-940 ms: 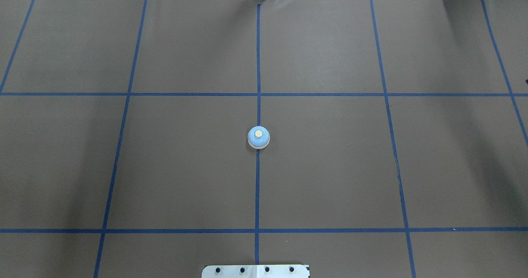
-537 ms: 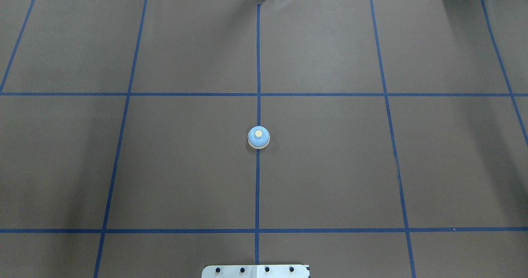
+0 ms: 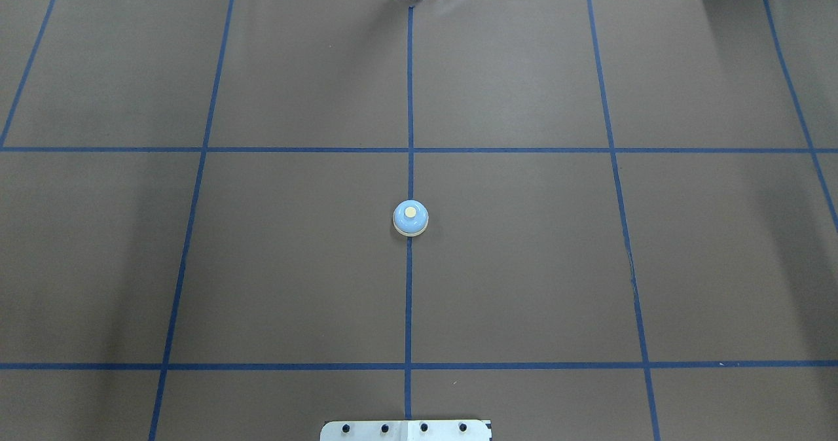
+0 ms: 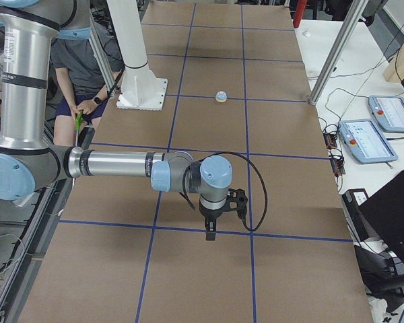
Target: Place and press bell with both arms
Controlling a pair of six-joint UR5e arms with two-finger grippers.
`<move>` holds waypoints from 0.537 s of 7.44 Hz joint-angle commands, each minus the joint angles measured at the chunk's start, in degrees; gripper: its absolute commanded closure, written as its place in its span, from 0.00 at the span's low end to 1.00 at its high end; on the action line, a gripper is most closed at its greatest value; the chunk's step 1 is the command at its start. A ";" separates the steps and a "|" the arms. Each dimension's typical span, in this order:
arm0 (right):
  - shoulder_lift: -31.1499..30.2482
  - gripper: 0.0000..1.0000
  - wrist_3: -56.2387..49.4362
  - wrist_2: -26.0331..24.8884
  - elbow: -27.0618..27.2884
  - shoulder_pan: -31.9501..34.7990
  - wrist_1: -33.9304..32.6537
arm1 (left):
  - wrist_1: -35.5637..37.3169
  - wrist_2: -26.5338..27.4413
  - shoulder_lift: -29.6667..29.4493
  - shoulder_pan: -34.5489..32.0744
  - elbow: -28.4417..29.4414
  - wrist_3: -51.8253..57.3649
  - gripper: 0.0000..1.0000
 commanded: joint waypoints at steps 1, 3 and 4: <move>-0.19 0.00 0.45 -0.05 0.13 -0.03 0.00 | 0.13 0.16 0.20 0.05 0.03 0.29 0.00; -0.10 0.00 0.71 -0.05 0.49 0.06 0.00 | -0.05 0.16 0.20 -0.04 -0.06 0.30 0.00; -0.01 0.00 0.71 -0.05 0.49 -0.03 0.00 | -0.05 0.16 0.20 -0.04 -0.15 0.30 0.00</move>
